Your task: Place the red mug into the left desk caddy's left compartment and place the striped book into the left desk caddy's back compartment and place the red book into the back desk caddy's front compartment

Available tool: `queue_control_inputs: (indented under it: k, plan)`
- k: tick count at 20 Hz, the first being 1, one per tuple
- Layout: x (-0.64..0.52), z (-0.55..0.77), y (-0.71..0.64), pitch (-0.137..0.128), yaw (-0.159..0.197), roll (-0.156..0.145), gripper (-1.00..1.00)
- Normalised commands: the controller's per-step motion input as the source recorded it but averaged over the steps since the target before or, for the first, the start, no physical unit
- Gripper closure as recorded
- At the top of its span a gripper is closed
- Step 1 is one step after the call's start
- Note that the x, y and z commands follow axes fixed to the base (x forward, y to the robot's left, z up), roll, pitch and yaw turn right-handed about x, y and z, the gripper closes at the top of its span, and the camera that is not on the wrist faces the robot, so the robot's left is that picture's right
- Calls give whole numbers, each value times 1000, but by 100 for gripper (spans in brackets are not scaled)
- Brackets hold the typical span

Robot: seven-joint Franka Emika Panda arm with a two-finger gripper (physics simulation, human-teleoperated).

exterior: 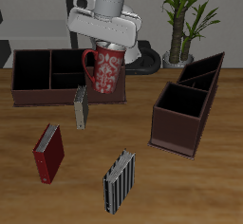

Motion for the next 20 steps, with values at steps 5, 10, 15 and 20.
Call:
queue_control_inputs:
  k: [5,10,15,20]
  plan:
    - [-290,162,145,-30,33,13,100]
    - [-347,-13,407,-8,55,63,100]
    - [-307,-55,362,-9,18,43,100]
    - [-347,-94,425,17,29,43,100]
